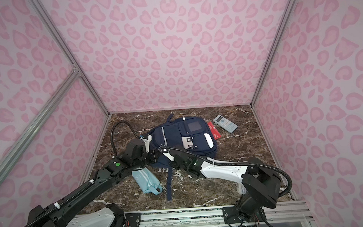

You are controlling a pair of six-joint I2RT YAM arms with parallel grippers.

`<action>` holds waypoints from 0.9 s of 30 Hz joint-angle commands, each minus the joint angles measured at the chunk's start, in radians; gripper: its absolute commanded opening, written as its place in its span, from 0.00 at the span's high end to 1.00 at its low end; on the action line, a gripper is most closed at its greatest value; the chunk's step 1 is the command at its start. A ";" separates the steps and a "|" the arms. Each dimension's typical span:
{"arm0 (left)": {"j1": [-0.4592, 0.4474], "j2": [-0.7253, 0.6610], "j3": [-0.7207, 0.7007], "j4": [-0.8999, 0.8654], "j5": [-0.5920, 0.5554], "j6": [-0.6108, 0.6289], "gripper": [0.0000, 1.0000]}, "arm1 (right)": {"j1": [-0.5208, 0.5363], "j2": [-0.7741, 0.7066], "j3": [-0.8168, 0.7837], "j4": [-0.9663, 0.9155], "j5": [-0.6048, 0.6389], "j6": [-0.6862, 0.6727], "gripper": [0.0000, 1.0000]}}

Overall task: Pack books, pencil case, and school supplies into a backpack
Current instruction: Unzip the student bag at the center of the table.

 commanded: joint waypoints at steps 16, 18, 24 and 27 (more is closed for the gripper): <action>0.180 0.036 0.013 -0.005 -0.129 0.074 0.97 | -0.227 -0.119 -0.140 -0.116 0.129 0.173 1.00; 0.139 -0.006 -0.020 -0.008 -0.093 0.047 0.97 | -0.240 -0.126 -0.143 -0.110 0.169 0.183 1.00; -0.001 -0.008 -0.041 0.086 0.017 -0.035 0.97 | -0.198 -0.197 -0.110 -0.254 0.044 0.216 0.34; -0.044 0.062 0.005 0.116 0.040 -0.039 0.97 | -0.094 -0.270 -0.121 -0.261 0.031 0.155 0.18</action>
